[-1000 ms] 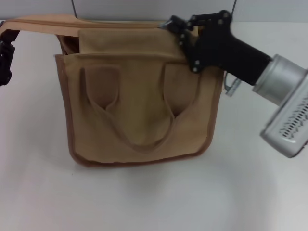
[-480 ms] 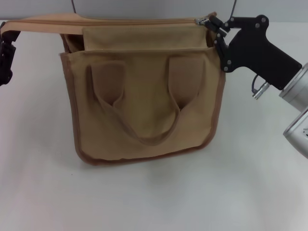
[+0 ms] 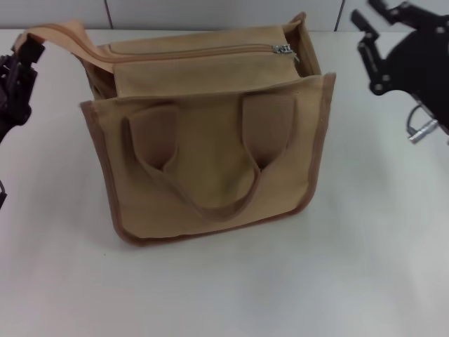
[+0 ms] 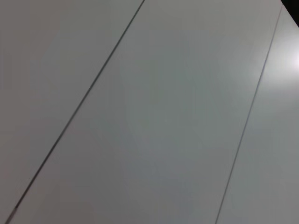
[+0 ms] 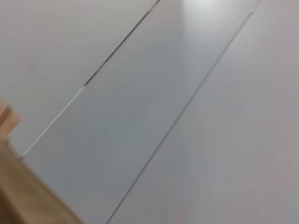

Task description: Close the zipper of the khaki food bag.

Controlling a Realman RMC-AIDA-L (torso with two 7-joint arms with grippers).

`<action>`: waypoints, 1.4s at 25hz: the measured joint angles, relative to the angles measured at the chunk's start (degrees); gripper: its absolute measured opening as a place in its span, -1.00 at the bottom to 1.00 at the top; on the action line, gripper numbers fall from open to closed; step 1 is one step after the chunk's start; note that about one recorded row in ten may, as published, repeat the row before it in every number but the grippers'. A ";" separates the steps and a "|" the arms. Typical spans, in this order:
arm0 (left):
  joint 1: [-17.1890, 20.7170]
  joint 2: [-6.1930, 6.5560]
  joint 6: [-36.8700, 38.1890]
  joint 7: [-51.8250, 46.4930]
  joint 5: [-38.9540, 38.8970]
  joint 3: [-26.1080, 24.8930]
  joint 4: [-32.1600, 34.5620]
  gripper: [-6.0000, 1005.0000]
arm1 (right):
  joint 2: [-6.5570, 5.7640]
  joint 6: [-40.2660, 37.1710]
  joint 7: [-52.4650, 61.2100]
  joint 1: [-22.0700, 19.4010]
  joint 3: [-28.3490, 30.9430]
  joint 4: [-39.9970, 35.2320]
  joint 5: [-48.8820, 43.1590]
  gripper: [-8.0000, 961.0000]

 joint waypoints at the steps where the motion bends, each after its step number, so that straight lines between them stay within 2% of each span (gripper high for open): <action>1: 0.00 0.00 0.00 0.00 0.00 0.00 0.00 -0.85 | 0.00 0.00 0.00 0.00 0.00 0.00 0.00 -0.63; 2: 0.01 -0.09 0.00 0.01 0.55 0.29 -0.01 -0.85 | 0.00 -2.05 0.72 -0.01 0.06 1.60 1.02 -0.59; 9: 0.79 0.00 0.27 0.58 4.81 1.34 0.71 -0.79 | 0.00 -3.11 4.87 -0.04 0.04 4.16 1.28 -0.31; 10: 1.71 0.08 1.10 0.34 7.49 2.34 2.41 -0.78 | 0.00 -3.12 5.81 -0.05 0.04 4.33 1.27 -0.27; 16: 5.89 0.17 3.07 -0.27 9.12 3.75 5.06 -0.71 | -0.14 -3.28 14.97 0.09 0.00 4.58 0.96 0.22; 17: 9.03 0.21 4.72 0.05 8.54 3.59 6.14 -0.62 | -0.15 -3.37 18.04 0.13 -0.02 4.63 0.92 0.24; 19: 9.92 0.27 5.10 0.20 7.95 3.50 6.26 -0.44 | -0.16 -3.39 19.50 0.17 -0.04 4.64 0.84 0.28; 22: 14.24 0.51 7.22 3.89 4.76 3.41 6.51 -0.17 | -0.41 -3.13 27.66 0.60 -0.17 4.64 -1.53 0.33; 25: 15.44 0.61 8.35 5.36 3.99 3.55 6.52 0.09 | -0.52 -3.06 32.57 0.77 0.03 4.32 -3.16 0.31; 27: 15.66 1.28 9.24 5.72 4.09 5.33 6.55 0.25 | -0.56 -3.49 41.04 0.75 0.80 3.66 -3.42 0.31; 28: 15.66 1.28 9.24 5.72 4.09 5.33 6.55 0.33 | -0.56 -3.49 41.04 0.75 0.80 3.66 -3.42 0.31; 31: 14.98 1.75 9.32 5.85 4.16 8.98 7.40 0.57 | -0.59 -7.06 49.28 0.28 1.84 3.18 -3.57 0.31; 32: 14.27 1.70 9.37 6.06 4.16 13.21 9.52 0.57 | -0.65 -11.06 50.46 0.22 1.61 3.35 -4.18 0.31; 34: 14.27 1.70 9.37 6.06 4.16 13.21 9.52 0.57 | -0.68 -12.76 50.47 0.15 1.55 3.43 -4.96 0.31; 35: 13.62 1.61 9.37 7.11 4.52 21.11 13.06 0.57 | -0.71 -13.95 50.31 0.05 1.57 3.40 -6.14 0.31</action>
